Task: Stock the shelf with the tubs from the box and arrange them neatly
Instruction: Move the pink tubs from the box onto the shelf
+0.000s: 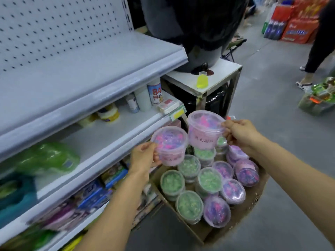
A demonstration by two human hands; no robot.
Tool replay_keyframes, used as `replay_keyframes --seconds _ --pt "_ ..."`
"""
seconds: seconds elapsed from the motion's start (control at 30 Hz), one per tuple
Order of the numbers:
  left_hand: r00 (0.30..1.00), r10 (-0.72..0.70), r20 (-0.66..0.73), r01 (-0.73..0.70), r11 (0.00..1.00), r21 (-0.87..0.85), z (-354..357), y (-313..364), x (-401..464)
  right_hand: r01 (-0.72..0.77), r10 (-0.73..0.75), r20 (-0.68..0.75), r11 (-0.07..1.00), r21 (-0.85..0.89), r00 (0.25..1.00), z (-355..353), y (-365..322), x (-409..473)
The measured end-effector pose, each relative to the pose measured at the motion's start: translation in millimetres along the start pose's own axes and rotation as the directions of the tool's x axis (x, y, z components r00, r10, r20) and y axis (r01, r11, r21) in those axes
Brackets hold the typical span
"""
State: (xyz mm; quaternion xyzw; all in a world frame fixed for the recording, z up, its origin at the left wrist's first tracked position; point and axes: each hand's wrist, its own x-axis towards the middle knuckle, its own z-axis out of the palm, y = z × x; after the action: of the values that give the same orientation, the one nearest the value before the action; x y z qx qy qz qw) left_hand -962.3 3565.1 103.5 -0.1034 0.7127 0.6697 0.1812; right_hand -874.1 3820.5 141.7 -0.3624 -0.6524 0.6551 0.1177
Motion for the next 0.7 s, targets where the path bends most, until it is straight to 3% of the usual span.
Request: replay_keyframes --seconds 0.23,0.47,0.7 --pt "0.98 0.126 -0.157 -0.142 0.985 -0.1 -152.3 52.1 -63.0 0.172 -0.148 0.241 0.982 -0.08 0.959 108.1 -67.2 -85.2" --pt "0.936 0.2 -0.289 -0.238 0.966 -0.101 -344.6 76.4 -139.2 0.218 -0.213 0.467 0.975 0.044 0.858 251.9 -113.3 -201.6" --pt "0.874 0.236 -0.424 -0.305 0.947 -0.103 -538.2 97.2 -208.0 0.236 -0.277 0.597 0.96 0.148 0.753 416.3 -144.4 -318.7"
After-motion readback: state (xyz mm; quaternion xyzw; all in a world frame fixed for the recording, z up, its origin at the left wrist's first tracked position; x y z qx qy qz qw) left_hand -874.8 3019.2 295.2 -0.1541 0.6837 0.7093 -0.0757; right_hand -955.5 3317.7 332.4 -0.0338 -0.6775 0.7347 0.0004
